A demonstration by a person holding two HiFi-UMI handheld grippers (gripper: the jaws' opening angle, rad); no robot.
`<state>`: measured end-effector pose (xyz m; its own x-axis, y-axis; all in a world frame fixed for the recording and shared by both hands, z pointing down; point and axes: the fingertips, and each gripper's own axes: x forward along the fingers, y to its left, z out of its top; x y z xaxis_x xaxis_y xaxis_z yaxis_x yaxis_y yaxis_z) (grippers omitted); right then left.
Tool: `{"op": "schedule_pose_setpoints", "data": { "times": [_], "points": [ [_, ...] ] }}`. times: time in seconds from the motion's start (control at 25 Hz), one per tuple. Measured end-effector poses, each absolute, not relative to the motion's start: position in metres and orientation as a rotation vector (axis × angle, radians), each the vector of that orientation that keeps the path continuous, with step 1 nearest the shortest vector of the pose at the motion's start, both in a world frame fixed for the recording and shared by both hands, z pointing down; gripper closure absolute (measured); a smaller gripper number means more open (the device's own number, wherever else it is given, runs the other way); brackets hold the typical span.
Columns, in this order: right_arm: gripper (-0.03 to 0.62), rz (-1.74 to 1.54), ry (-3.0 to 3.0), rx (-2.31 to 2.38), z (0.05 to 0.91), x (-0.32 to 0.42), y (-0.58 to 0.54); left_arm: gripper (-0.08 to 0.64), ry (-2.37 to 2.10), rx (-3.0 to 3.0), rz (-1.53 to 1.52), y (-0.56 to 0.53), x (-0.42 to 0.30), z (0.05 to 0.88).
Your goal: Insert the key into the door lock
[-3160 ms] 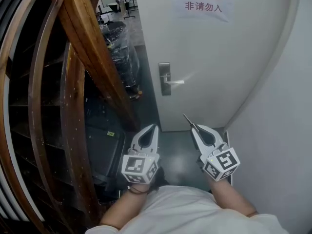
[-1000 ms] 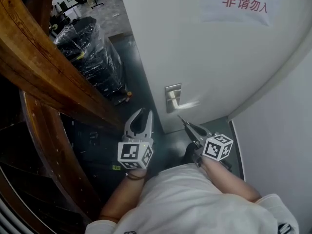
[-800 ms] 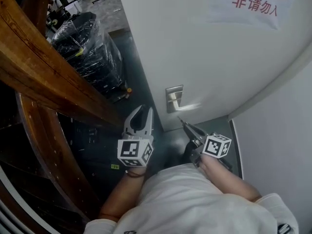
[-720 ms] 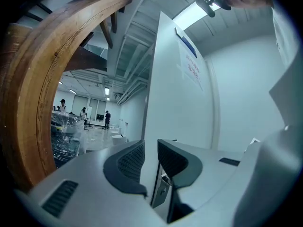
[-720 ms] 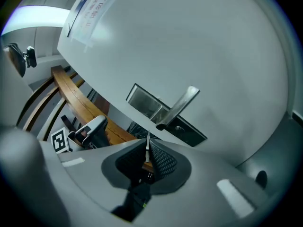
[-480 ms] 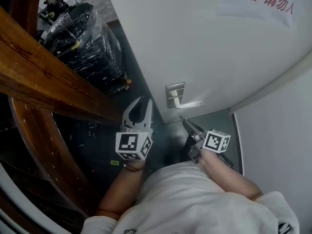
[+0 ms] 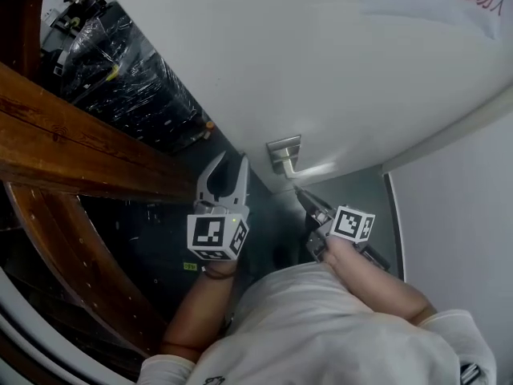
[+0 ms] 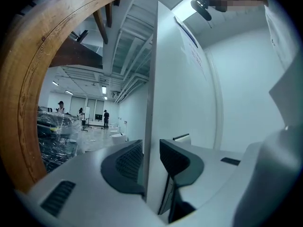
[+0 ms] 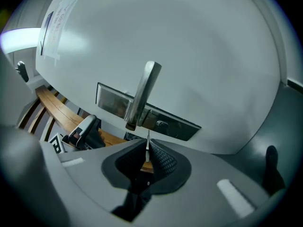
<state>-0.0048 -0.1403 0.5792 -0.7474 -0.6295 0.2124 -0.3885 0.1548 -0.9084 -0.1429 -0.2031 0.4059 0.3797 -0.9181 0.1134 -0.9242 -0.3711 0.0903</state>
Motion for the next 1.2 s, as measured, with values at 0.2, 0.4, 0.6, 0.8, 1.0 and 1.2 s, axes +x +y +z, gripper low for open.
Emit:
{"op": "schedule_pose_setpoints", "data": {
  "times": [0.2,0.4,0.6,0.8,1.0,1.2],
  "points": [
    [0.571,-1.674,2.145,-0.994,0.592,-0.005,-0.152,0.459,-1.665,2.498,0.051,-0.211,-0.139,0.406],
    [0.571,-1.701,2.083,-1.004,0.601,0.0,-0.161,0.46,-1.673,2.495,0.036,-0.212,-0.136,0.406],
    [0.571,-1.71,2.05,-0.979,0.603,-0.001,-0.168,0.46,-1.68,2.492,0.031,-0.213,-0.136,0.406],
    [0.571,-1.728,2.007,-0.962,0.607,-0.002,-0.172,0.46,-1.693,2.48,0.034,-0.214,-0.136,0.406],
    [0.571,-1.745,1.958,-0.933,0.607,-0.007,-0.174,0.46,-1.696,2.493,0.034,-0.214,-0.135,0.406],
    [0.571,-1.753,1.841,-0.971,0.609,-0.004,-0.174,0.46,-1.692,2.496,0.034,-0.214,-0.135,0.407]
  ]
}}
